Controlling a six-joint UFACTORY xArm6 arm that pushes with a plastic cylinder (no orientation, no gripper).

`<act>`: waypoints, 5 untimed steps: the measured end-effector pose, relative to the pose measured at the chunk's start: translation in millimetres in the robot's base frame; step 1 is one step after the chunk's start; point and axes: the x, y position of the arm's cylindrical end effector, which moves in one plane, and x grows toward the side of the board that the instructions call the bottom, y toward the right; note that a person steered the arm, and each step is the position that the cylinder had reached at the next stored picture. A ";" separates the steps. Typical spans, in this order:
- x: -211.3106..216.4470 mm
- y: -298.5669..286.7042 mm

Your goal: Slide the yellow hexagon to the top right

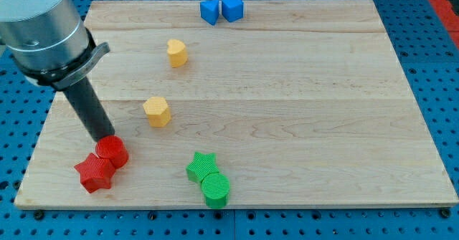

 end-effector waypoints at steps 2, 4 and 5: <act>-60.4 145.4; -168.5 289.5; -227.1 349.2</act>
